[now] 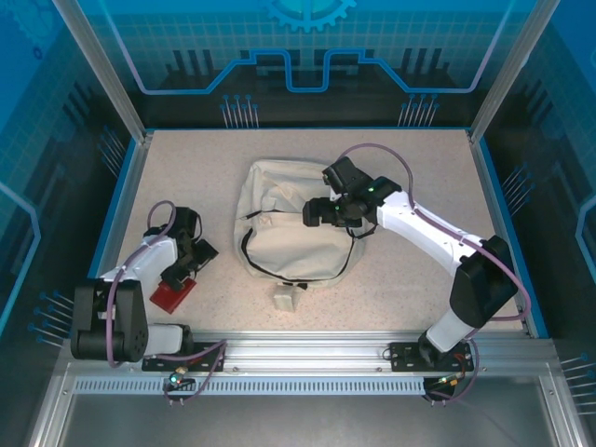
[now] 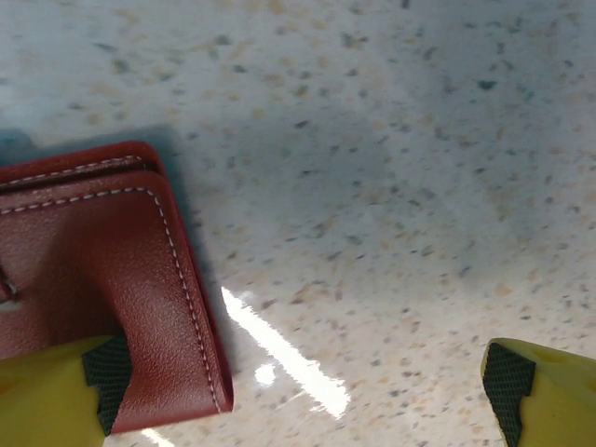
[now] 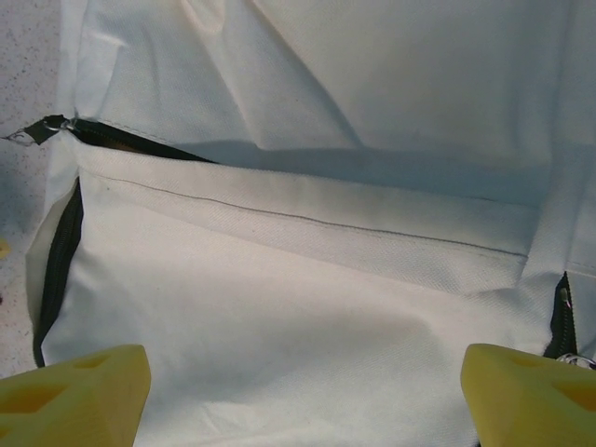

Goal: Pack books, pencil case, and school supplies into a backpack

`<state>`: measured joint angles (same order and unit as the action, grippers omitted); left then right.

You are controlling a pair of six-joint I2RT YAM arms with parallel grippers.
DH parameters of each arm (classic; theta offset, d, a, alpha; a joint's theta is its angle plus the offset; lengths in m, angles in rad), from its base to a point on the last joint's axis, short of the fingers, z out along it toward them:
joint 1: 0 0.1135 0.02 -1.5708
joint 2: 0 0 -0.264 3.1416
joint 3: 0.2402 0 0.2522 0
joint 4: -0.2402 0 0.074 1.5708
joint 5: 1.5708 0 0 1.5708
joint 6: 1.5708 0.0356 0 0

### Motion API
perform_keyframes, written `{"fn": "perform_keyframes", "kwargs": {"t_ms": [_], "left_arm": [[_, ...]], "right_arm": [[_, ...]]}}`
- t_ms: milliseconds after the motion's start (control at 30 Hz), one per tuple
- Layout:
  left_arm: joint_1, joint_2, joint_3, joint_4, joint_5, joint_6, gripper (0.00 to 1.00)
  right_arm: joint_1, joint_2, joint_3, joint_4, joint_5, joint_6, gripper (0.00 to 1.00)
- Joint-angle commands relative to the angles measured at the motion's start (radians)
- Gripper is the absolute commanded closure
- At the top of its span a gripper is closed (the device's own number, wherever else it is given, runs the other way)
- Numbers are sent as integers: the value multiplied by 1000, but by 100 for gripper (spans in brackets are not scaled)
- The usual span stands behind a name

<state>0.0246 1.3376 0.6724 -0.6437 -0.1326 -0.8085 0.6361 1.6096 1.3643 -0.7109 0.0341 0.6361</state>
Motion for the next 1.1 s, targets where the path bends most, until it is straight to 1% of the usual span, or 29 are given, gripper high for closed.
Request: {"fn": "perform_keyframes", "kwargs": {"t_ms": [0,67,100,167,233,333,500,567,600,667,767,833,900,933,1000,1067], "left_arm": [[6,41,-9,205,214,51,3],[-7,69,3,277,334,68,5],[-19,83,17,293,370,76,6],[-44,94,56,296,394,97,8],[-64,86,102,262,387,124,8],[-69,45,151,170,344,148,8],[-57,-21,172,-35,113,137,6],[-29,-24,152,-70,79,119,7],[-14,-24,135,-68,81,106,8],[10,-30,97,-45,96,67,13],[13,-40,65,-6,110,-7,21],[14,-35,50,10,103,-58,30],[14,-24,32,37,104,-98,43],[14,-18,25,52,108,-113,47],[13,-2,13,70,120,-142,51],[13,10,13,69,121,-155,52]], "right_arm": [[13,14,32,-26,-3,13,13],[13,21,38,-32,1,17,13],[13,25,41,-33,3,18,13],[13,30,44,-35,6,23,13],[13,35,48,-38,8,27,12],[13,36,50,-39,7,34,13],[16,43,51,-32,0,36,13],[18,51,56,-32,-3,34,13],[22,55,62,-33,-4,33,13],[24,62,67,-35,-5,33,13],[30,72,74,-37,-8,33,13],[34,77,80,-38,-8,33,13],[40,80,81,-36,-7,36,13],[40,82,82,-36,-7,38,13],[43,84,84,-39,-7,42,13],[45,85,85,-41,-7,43,13]]}}
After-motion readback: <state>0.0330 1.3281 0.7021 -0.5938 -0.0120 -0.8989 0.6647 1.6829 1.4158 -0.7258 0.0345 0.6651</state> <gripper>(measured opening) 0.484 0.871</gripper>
